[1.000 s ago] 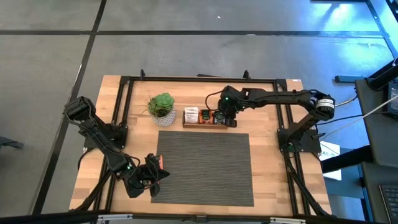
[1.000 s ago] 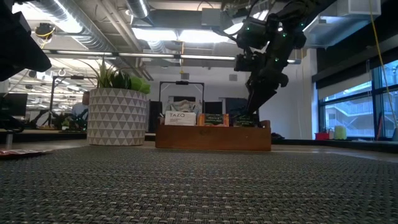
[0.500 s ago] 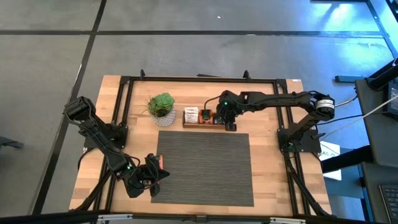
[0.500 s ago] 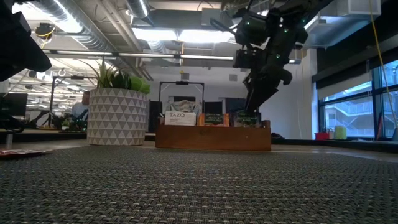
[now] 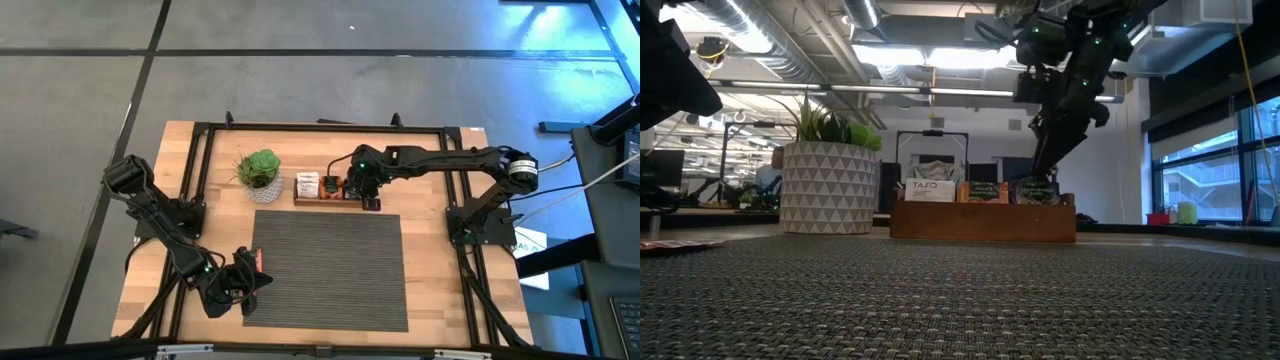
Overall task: Pick & Place Tea
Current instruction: Adjust the blue tea bags
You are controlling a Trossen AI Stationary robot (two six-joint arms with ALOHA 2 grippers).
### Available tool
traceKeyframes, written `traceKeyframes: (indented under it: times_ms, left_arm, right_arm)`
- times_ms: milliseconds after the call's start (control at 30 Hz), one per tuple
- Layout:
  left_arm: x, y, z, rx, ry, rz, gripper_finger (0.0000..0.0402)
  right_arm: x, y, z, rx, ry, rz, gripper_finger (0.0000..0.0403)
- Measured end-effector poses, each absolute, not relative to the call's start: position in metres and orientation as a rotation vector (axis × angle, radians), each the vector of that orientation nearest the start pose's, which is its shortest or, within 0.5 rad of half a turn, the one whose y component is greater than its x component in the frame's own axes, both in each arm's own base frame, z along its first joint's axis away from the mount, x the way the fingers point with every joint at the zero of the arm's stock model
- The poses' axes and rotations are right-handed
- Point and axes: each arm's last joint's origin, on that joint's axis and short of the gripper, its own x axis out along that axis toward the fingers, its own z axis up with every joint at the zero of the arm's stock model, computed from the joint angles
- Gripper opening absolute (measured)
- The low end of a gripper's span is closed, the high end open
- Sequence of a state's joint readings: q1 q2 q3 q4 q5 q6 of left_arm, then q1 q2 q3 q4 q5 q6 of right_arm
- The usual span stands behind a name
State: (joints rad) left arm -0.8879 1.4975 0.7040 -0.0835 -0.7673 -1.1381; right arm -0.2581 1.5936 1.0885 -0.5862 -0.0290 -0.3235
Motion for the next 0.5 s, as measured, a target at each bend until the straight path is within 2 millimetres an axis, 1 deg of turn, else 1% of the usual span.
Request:
traceKeyframes:
  times_ms: [67, 333, 500]
  left_arm:
    - [0.187, -0.1982, 0.166, -0.456, 0.557, 0.223, 0.0012]
    - [0.187, -0.1982, 0.1659, -0.456, 0.559, 0.223, 0.0009]
    - [0.187, -0.1982, 0.1659, -0.456, 0.559, 0.222, 0.0013]
  right_arm:
    - [0.3046, -0.0795, 0.2181, -0.133, 1.1, -0.029, 0.0119]
    - [0.2991, -0.0782, 0.2153, -0.097, 1.162, -0.03, 0.0119]
    - [0.301, -0.0781, 0.2161, -0.086, 1.136, -0.02, 0.0119]
